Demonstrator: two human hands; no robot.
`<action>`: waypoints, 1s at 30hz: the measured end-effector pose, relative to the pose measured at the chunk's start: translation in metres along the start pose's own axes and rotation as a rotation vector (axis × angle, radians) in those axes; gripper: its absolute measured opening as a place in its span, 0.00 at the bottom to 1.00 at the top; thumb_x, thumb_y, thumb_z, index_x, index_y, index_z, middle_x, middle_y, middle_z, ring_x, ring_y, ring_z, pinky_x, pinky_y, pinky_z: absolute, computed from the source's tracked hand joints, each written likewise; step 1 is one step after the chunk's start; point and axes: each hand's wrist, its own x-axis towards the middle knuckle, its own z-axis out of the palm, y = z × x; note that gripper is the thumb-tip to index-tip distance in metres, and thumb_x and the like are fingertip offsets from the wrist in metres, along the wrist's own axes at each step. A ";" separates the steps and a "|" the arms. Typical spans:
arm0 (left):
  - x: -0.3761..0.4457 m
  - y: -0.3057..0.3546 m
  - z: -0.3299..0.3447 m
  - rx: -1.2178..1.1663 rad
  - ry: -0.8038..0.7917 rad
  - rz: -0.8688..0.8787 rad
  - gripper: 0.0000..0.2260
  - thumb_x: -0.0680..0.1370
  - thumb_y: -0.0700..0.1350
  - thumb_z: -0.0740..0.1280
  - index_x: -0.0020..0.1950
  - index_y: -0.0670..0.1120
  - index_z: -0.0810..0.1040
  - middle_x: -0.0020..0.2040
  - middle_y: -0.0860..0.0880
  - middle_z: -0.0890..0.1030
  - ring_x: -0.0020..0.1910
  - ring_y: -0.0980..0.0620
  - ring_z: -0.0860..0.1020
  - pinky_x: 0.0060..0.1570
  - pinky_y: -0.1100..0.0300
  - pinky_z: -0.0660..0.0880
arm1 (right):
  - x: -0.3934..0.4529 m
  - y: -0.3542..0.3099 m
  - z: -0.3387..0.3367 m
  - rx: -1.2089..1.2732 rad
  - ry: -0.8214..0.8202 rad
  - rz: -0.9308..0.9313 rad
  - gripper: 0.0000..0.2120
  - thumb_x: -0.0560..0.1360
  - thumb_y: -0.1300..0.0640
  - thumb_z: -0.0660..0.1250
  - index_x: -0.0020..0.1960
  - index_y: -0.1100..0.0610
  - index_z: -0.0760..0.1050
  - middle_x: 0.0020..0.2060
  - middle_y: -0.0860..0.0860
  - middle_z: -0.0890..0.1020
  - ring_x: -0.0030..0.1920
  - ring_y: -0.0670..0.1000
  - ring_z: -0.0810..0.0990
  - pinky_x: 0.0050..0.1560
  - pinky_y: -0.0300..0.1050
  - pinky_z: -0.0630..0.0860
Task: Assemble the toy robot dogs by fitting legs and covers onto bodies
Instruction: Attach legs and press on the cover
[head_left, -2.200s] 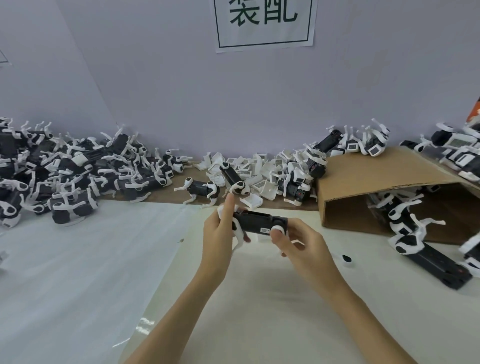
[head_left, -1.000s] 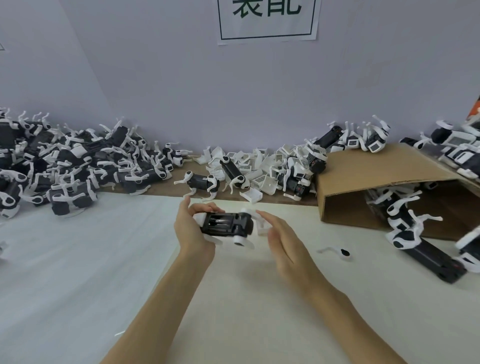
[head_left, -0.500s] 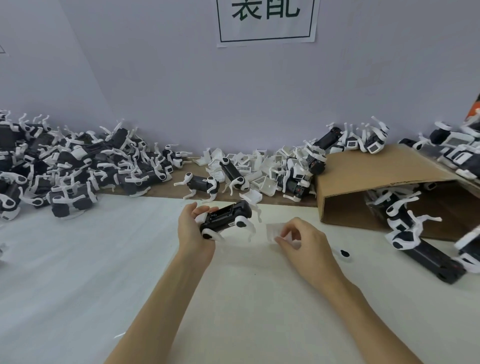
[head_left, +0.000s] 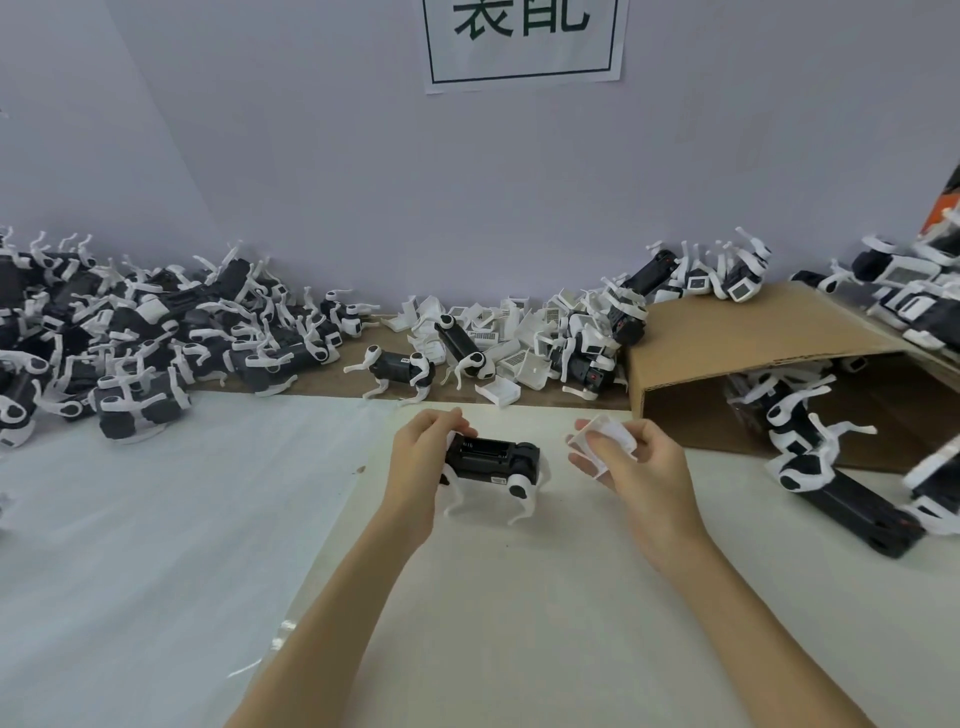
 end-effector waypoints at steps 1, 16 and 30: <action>0.000 -0.001 0.000 0.026 0.008 0.008 0.11 0.83 0.47 0.67 0.52 0.39 0.82 0.45 0.52 0.86 0.42 0.51 0.78 0.41 0.55 0.68 | -0.002 -0.002 0.001 0.083 -0.037 0.009 0.09 0.78 0.64 0.73 0.54 0.65 0.75 0.48 0.55 0.88 0.48 0.58 0.88 0.47 0.50 0.85; -0.001 0.000 -0.021 0.286 -0.609 0.125 0.23 0.78 0.48 0.78 0.71 0.59 0.77 0.56 0.51 0.86 0.55 0.54 0.83 0.61 0.58 0.73 | 0.000 -0.006 -0.001 -0.009 0.076 -0.115 0.03 0.76 0.64 0.72 0.46 0.62 0.78 0.46 0.61 0.85 0.49 0.60 0.85 0.61 0.60 0.80; -0.031 0.005 0.017 0.095 -0.417 0.389 0.23 0.78 0.65 0.65 0.55 0.46 0.81 0.42 0.43 0.77 0.44 0.48 0.76 0.49 0.59 0.73 | -0.020 -0.010 0.011 -0.357 -0.160 -0.459 0.12 0.84 0.42 0.57 0.63 0.47 0.68 0.44 0.41 0.80 0.44 0.46 0.81 0.44 0.43 0.77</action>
